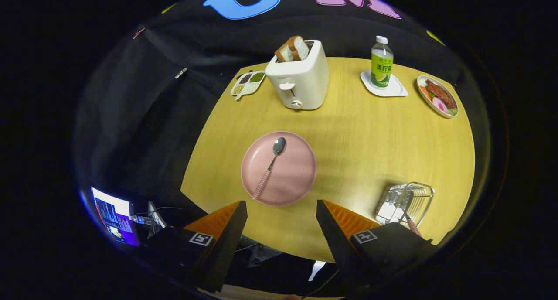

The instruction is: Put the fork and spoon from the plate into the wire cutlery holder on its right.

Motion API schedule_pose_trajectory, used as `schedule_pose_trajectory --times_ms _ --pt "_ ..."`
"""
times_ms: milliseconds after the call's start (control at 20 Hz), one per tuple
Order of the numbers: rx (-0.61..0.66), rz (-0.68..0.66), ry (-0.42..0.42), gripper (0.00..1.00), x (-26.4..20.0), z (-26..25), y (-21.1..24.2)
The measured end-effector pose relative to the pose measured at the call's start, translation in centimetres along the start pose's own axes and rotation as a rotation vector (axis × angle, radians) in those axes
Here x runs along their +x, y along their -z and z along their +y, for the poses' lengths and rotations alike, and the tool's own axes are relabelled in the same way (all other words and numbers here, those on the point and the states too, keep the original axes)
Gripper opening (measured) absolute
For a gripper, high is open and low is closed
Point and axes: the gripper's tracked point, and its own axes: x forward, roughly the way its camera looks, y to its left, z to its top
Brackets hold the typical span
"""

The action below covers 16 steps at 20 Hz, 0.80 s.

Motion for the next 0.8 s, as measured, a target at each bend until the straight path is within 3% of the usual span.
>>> schedule_pose_trajectory --times_ms 450,800 --pt "0.006 0.195 0.062 0.99 9.9 1.9 3.4" --pt "0.076 0.231 0.113 1.00 14.3 1.8 3.3"
